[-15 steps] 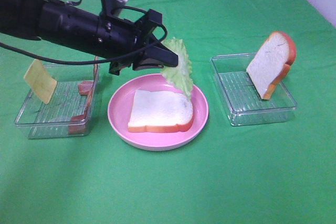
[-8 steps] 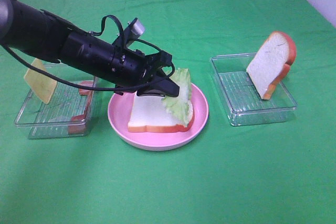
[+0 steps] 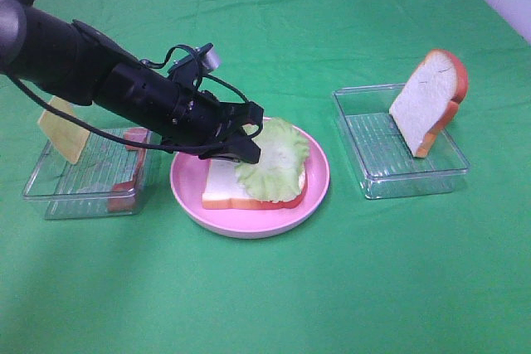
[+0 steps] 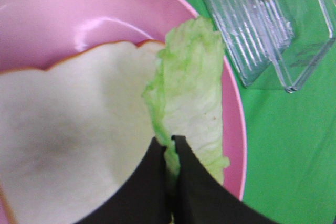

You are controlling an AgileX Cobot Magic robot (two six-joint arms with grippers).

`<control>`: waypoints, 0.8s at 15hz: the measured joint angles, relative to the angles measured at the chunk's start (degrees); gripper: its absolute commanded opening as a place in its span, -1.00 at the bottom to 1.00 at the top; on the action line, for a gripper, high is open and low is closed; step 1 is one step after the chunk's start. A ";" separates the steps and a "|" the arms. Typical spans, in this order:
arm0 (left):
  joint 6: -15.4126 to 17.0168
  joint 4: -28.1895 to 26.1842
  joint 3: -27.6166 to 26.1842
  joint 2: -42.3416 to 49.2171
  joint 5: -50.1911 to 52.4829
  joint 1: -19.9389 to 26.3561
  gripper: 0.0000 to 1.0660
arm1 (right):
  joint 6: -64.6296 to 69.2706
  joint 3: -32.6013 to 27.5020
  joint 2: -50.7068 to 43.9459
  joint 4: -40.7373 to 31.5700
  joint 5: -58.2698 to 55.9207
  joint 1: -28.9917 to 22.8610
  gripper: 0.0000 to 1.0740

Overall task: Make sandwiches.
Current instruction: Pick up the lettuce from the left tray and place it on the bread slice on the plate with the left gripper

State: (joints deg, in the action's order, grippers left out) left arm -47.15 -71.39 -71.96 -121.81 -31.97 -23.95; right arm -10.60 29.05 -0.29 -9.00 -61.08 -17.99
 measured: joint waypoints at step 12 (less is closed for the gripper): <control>6.99 3.78 0.00 0.63 2.18 0.00 0.40 | 0.00 0.00 0.00 0.00 0.00 0.00 0.58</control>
State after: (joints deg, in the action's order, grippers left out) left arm -40.16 -67.61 -71.96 -121.18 -29.79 -23.95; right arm -10.60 29.05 -0.29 -9.00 -61.08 -17.99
